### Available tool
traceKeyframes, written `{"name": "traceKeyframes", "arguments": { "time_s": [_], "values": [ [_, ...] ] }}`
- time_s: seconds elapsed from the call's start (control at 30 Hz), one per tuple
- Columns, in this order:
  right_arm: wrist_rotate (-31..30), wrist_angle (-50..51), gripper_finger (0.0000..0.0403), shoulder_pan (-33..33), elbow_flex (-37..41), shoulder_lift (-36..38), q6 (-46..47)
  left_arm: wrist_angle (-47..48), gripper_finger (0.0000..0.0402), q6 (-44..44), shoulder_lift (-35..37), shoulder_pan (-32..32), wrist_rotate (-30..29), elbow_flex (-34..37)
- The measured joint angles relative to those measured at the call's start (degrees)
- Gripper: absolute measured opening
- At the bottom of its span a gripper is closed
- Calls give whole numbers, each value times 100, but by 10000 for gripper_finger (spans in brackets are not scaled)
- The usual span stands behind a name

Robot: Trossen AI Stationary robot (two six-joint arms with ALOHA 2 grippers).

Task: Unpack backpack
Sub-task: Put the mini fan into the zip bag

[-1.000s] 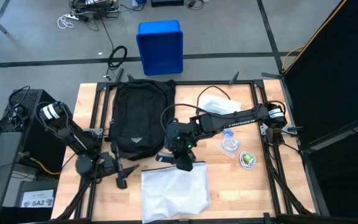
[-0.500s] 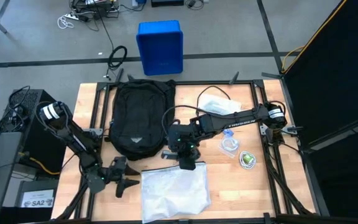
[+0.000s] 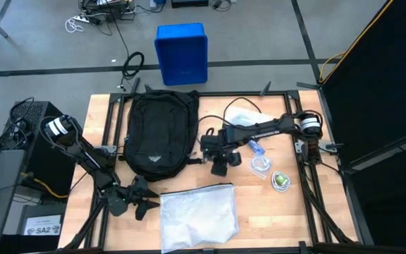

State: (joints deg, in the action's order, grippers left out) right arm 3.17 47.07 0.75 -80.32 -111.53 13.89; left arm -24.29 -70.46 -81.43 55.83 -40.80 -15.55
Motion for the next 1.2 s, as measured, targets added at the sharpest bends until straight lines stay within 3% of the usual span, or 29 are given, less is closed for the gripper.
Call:
{"name": "traceKeyframes", "arguments": {
  "time_s": [0.13, 0.27, 0.53, 0.7, 0.9, 1.1, 1.2],
  "values": [
    [16, -679, 62, 291, 663, 36, 44, 4, 193, 9, 0, 0, 0, 0],
    [53, -754, 63, 445, 805, 55, -116, 6, 193, 15, 0, 0, 0, 0],
    [16, -14, 217, 435, 148, 202, -630, 10, 193, 103, 0, -2, 0, -1],
    [139, 341, 265, 226, -410, 196, -608, 10, 193, 103, 2, 0, -2, -2],
    [1658, -59, 258, -246, -467, 201, -690, 9, 193, 103, 2, -1, -2, -2],
    [1831, -105, 220, -448, -447, 199, -636, 8, 193, 138, 2, -2, -2, -2],
    [2242, -574, 203, -449, -212, 199, -475, 8, 193, 140, 0, -2, -2, -2]
  ]
}}
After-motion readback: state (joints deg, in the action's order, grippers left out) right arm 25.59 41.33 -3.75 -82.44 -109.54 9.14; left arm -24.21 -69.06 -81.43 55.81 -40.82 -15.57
